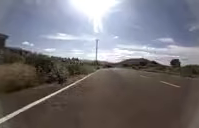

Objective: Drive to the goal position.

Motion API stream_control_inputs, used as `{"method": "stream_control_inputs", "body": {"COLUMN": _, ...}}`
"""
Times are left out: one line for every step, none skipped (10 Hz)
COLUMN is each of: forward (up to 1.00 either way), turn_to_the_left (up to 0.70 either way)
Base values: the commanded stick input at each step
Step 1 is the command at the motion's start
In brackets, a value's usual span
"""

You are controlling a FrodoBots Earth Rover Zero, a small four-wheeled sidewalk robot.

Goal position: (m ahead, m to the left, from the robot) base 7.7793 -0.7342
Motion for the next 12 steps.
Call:
{"method": "stream_control_inputs", "body": {"forward": 1.00, "turn_to_the_left": 0.00}}
{"method": "stream_control_inputs", "body": {"forward": 1.00, "turn_to_the_left": 0.00}}
{"method": "stream_control_inputs", "body": {"forward": 1.00, "turn_to_the_left": 0.00}}
{"method": "stream_control_inputs", "body": {"forward": 1.00, "turn_to_the_left": 0.00}}
{"method": "stream_control_inputs", "body": {"forward": 1.00, "turn_to_the_left": 0.00}}
{"method": "stream_control_inputs", "body": {"forward": 1.00, "turn_to_the_left": 0.00}}
{"method": "stream_control_inputs", "body": {"forward": 1.00, "turn_to_the_left": 0.00}}
{"method": "stream_control_inputs", "body": {"forward": 1.00, "turn_to_the_left": 0.00}}
{"method": "stream_control_inputs", "body": {"forward": 1.00, "turn_to_the_left": 0.00}}
{"method": "stream_control_inputs", "body": {"forward": 1.00, "turn_to_the_left": 0.00}}
{"method": "stream_control_inputs", "body": {"forward": 1.00, "turn_to_the_left": 0.00}}
{"method": "stream_control_inputs", "body": {"forward": 1.00, "turn_to_the_left": 0.00}}
